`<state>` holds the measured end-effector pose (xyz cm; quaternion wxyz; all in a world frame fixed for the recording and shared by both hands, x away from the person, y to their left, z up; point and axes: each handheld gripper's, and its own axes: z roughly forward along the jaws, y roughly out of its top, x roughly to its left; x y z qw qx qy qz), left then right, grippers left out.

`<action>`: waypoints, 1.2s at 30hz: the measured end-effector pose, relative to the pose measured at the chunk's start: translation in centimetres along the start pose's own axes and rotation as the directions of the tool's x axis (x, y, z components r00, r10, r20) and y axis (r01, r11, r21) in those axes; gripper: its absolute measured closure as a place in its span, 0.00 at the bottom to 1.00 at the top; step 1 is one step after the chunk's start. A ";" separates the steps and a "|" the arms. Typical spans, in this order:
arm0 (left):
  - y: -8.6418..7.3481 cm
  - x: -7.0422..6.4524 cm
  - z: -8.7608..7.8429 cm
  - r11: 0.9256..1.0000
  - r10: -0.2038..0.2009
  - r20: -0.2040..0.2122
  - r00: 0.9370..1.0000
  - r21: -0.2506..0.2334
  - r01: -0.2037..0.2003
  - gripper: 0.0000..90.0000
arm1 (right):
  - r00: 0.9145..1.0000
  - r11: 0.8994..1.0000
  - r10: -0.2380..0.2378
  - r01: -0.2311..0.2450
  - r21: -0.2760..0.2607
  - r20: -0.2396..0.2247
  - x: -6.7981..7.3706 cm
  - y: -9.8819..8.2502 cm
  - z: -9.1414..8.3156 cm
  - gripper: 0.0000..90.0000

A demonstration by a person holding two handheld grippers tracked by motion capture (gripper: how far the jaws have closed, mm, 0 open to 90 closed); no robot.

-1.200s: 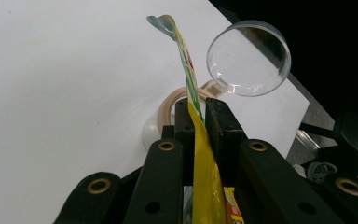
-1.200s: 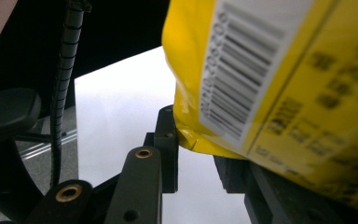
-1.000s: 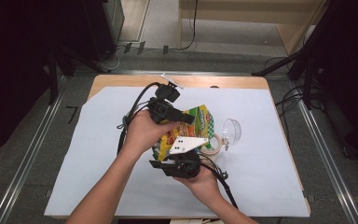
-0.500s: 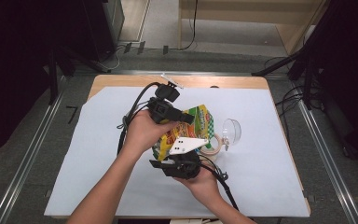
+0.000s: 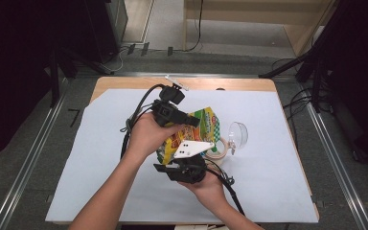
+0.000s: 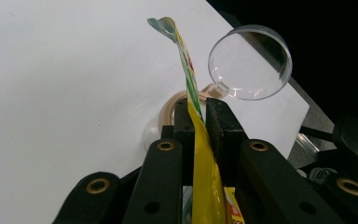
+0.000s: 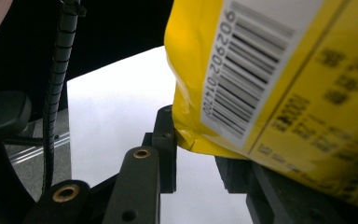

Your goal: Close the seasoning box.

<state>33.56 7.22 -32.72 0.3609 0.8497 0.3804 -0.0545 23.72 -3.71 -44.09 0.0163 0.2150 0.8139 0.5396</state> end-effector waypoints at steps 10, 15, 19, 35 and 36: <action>0.1 -0.2 0.0 1.000 0.006 -0.006 1.000 0.003 -0.006 0.92 | 1.000 1.000 0.004 -0.004 -0.002 -0.002 0.0 0.0 0.0 0.81; 0.1 -0.2 0.0 1.000 0.004 -0.005 1.000 0.001 -0.004 0.92 | 1.000 1.000 0.005 -0.005 -0.001 -0.003 0.0 0.0 0.0 0.81; 0.1 -0.2 0.0 1.000 0.002 -0.003 1.000 -0.002 -0.002 0.92 | 1.000 1.000 0.007 -0.007 -0.002 -0.002 0.0 0.1 0.0 0.81; 0.3 -1.2 -0.1 1.000 0.024 -0.001 1.000 0.010 -0.024 0.92 | 1.000 1.000 0.010 -0.010 -0.006 0.000 0.0 0.1 -0.1 0.82; 0.3 -1.3 -0.1 1.000 0.025 -0.001 1.000 0.008 -0.025 0.92 | 1.000 1.000 0.010 -0.010 -0.006 0.000 0.0 0.1 -0.1 0.82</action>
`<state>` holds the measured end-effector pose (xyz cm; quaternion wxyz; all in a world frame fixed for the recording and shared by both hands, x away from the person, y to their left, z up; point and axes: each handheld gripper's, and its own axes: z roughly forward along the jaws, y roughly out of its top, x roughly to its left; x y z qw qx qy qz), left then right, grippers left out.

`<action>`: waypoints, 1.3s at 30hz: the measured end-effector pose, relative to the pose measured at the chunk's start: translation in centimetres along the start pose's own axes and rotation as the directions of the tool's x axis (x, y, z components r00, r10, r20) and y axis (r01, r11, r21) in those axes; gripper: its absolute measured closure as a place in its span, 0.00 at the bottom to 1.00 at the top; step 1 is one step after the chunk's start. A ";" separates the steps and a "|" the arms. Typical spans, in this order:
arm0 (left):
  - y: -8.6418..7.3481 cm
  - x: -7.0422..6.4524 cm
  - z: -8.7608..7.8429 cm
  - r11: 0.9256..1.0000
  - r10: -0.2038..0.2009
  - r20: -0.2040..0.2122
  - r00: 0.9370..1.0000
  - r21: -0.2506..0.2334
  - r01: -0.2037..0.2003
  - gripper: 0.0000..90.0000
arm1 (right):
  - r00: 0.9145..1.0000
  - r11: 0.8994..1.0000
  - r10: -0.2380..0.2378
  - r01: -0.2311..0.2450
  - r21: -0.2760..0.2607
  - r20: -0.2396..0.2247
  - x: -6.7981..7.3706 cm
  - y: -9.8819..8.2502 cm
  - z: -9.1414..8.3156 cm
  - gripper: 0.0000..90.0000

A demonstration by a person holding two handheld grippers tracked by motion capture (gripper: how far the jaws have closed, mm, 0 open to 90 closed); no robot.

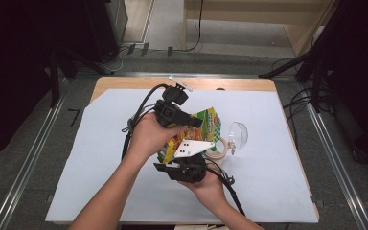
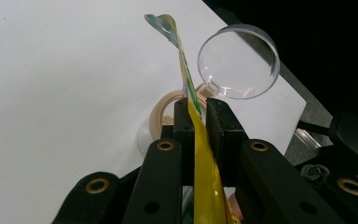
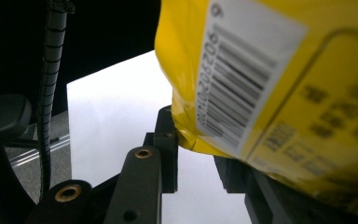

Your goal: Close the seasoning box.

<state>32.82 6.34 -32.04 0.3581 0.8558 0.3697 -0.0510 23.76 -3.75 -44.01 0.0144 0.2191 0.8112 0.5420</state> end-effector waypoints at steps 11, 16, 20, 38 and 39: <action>0.0 -0.6 0.0 1.000 0.013 0.001 1.000 0.008 -0.013 0.92 | 1.000 1.000 0.002 -0.002 0.002 0.006 0.0 -0.1 0.1 0.83; 0.1 -0.6 0.0 1.000 0.011 0.002 1.000 0.009 -0.011 0.92 | 1.000 1.000 0.004 -0.004 -0.004 0.003 -0.1 -0.1 0.0 0.83; 0.3 -0.6 0.0 1.000 0.013 -0.004 1.000 0.015 -0.012 0.92 | 1.000 1.000 0.005 -0.005 -0.011 0.005 0.0 0.0 -0.1 0.83; 0.2 0.0 0.1 1.000 0.003 0.006 1.000 0.004 -0.003 0.92 | 1.000 1.000 -0.004 0.004 0.000 0.005 -0.1 0.0 -0.1 0.83; 0.2 0.0 0.1 1.000 0.004 0.005 1.000 0.003 -0.004 0.92 | 1.000 1.000 -0.003 0.003 0.001 0.005 -0.1 0.0 -0.1 0.83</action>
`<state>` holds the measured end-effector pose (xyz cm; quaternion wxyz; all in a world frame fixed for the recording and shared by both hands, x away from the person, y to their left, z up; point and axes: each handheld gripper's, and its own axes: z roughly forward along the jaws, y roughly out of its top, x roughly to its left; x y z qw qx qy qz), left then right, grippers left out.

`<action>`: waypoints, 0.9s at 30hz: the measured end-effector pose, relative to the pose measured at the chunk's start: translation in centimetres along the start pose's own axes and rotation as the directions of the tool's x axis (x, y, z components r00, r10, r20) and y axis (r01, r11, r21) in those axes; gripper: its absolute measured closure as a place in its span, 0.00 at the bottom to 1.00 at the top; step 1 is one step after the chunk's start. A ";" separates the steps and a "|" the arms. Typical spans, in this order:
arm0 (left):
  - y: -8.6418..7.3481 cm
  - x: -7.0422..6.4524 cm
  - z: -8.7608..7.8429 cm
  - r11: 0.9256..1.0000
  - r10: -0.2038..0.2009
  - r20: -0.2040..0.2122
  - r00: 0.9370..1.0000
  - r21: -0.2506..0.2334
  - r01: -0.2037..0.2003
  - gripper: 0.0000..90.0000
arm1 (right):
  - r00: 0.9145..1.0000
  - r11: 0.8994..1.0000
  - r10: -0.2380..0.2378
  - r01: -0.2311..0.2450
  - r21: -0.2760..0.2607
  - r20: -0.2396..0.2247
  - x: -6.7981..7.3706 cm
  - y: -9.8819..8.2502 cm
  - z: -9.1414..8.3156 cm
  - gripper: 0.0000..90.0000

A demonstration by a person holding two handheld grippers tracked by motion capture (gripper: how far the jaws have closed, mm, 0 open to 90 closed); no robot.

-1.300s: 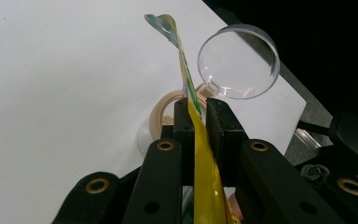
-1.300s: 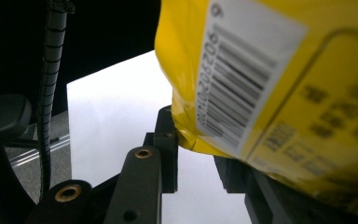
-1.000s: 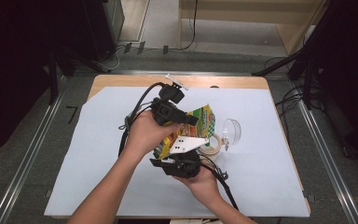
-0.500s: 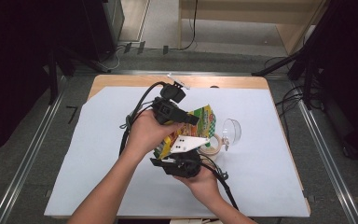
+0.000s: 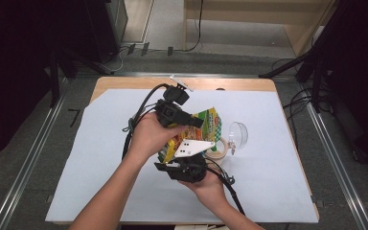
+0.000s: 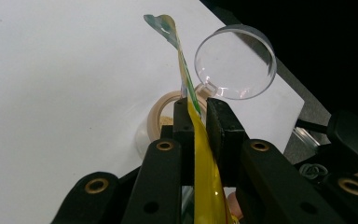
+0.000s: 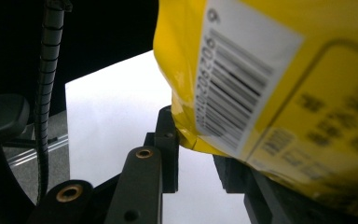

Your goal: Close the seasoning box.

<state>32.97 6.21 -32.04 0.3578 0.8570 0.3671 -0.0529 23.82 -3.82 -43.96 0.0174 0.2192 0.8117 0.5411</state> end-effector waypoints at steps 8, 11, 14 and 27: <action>0.0 0.0 0.0 1.000 0.001 -0.001 1.000 -0.002 -0.001 0.92 | 1.000 1.000 -0.001 0.001 0.004 0.003 0.0 0.0 0.0 0.83; 0.0 0.0 0.0 1.000 -0.001 0.001 1.000 -0.002 0.001 0.92 | 1.000 1.000 0.003 -0.003 0.002 0.001 0.0 0.0 0.0 0.83; 0.0 0.0 0.0 1.000 -0.003 0.001 1.000 -0.004 0.003 0.92 | 1.000 1.000 0.003 -0.003 0.001 0.001 0.0 0.0 0.0 0.83; 0.0 -0.3 -0.1 1.000 0.003 -0.003 1.000 0.000 -0.003 0.92 | 1.000 1.000 0.008 -0.008 -0.001 0.004 0.1 0.1 0.0 0.83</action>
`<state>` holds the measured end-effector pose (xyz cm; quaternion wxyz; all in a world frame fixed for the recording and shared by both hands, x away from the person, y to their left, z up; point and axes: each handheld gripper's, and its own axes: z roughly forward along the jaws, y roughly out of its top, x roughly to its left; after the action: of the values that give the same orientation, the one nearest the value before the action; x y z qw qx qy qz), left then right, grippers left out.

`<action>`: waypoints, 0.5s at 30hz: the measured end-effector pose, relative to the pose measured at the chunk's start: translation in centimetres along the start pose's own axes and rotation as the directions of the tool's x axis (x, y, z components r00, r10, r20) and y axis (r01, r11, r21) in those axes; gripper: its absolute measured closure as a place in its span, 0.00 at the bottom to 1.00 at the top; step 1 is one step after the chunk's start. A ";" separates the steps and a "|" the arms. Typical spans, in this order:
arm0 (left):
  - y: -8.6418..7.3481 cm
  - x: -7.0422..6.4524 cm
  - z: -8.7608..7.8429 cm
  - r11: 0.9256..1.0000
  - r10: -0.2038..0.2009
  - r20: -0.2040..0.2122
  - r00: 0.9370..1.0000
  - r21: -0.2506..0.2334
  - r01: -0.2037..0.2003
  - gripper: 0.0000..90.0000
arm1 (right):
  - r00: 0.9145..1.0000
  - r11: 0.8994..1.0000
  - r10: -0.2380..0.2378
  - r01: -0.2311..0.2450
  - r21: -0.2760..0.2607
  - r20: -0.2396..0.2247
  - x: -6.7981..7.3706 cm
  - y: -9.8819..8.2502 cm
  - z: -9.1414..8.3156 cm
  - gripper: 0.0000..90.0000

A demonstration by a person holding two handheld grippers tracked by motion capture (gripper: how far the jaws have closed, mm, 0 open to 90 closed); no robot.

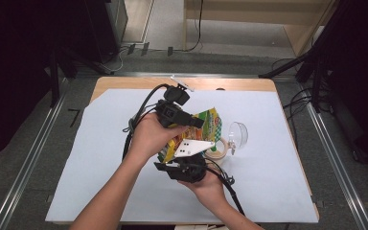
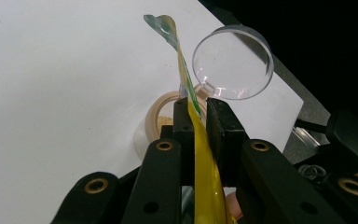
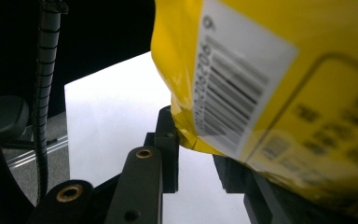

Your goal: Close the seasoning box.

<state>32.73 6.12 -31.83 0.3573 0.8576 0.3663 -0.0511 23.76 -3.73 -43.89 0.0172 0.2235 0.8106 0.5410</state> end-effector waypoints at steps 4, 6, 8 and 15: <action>0.0 -0.1 -0.1 1.000 0.002 -0.003 1.000 0.003 -0.002 0.92 | 1.000 1.000 -0.003 0.003 -0.001 0.001 0.1 0.1 0.0 0.83; 0.0 -0.2 -0.1 1.000 0.005 -0.004 1.000 0.004 -0.005 0.92 | 1.000 1.000 0.000 0.000 -0.002 -0.001 0.1 0.1 0.0 0.83; 0.0 -0.2 -0.1 1.000 0.005 -0.004 1.000 0.004 -0.005 0.92 | 1.000 1.000 -0.003 0.003 -0.001 0.000 0.1 0.1 0.0 0.83; 0.2 0.1 0.1 1.000 -0.004 0.000 1.000 0.002 0.004 0.92 | 1.000 1.000 0.004 -0.004 0.000 -0.003 -0.1 0.1 0.0 0.83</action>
<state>32.97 6.04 -31.88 0.3563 0.8572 0.3681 -0.0523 23.85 -3.76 -43.81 0.0146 0.2243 0.8102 0.5413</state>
